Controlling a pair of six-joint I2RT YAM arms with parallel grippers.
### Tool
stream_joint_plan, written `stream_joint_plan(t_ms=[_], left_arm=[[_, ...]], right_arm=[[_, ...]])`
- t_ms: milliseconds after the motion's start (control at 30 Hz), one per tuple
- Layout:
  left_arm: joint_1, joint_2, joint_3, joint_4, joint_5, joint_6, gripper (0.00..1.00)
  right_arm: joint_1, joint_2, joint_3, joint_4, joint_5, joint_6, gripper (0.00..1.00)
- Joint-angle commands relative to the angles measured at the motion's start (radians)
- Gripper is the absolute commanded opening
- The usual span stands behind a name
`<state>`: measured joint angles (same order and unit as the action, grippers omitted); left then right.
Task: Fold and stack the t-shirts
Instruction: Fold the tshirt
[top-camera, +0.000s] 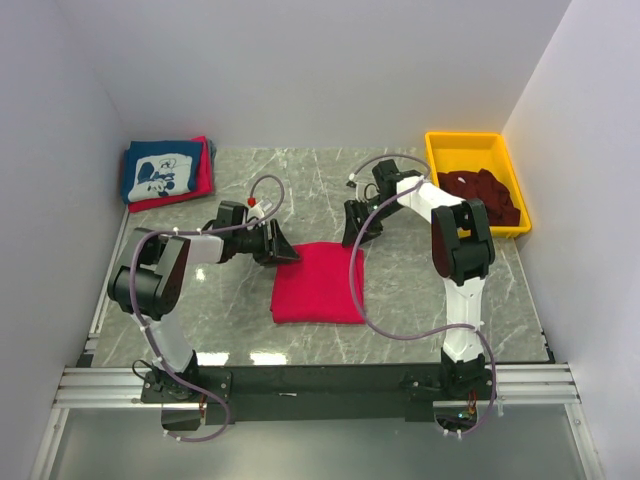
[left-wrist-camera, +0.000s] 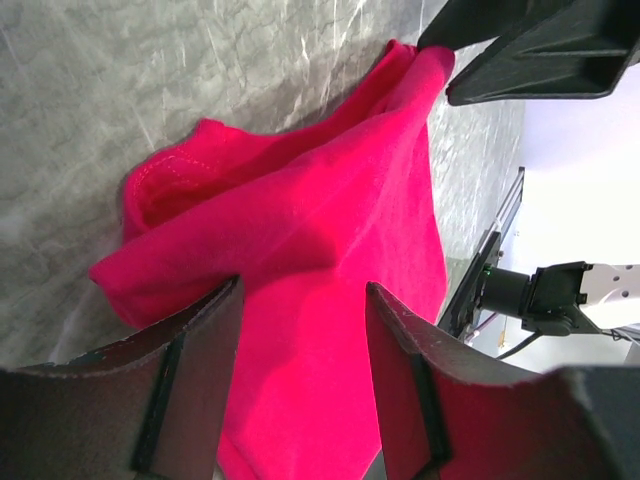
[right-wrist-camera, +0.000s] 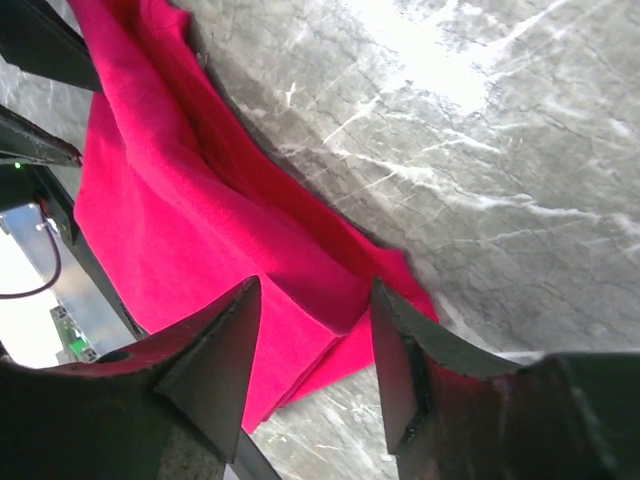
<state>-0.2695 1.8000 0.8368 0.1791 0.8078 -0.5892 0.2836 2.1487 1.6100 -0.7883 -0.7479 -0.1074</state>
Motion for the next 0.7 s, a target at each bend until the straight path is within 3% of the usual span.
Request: stream_joint_plan(t_ms=[0, 100, 167, 267, 300, 333, 667], left_arm=[[0.004, 0.015, 0.035, 0.025, 0.004, -0.006, 0.57], [0.006, 0.024, 0.045, 0.014, -0.004, -0.003, 0.57], [0.006, 0.027, 0.051, 0.014, -0.007, 0.0, 0.57], [0.006, 0.029, 0.047, 0.017, -0.015, -0.003, 0.57], [0.006, 0.029, 0.044, 0.016, -0.018, 0.0, 0.57], [0.006, 0.027, 0.042, 0.014, -0.024, 0.002, 0.57], [0.006, 0.045, 0.059, -0.056, -0.143, 0.04, 0.56]], right_arm=[[0.009, -0.023, -0.001, -0.018, -0.022, -0.04, 0.53], [0.009, -0.035, -0.013, -0.032, -0.016, -0.061, 0.48], [0.011, -0.046, -0.022, -0.04, -0.011, -0.07, 0.38], [0.009, -0.064, -0.013, -0.066, -0.002, -0.078, 0.16], [0.009, -0.069, -0.001, -0.086, 0.005, -0.081, 0.03], [0.009, -0.075, 0.007, -0.097, 0.015, -0.083, 0.0], [0.006, -0.128, 0.085, -0.273, 0.125, -0.109, 0.0]])
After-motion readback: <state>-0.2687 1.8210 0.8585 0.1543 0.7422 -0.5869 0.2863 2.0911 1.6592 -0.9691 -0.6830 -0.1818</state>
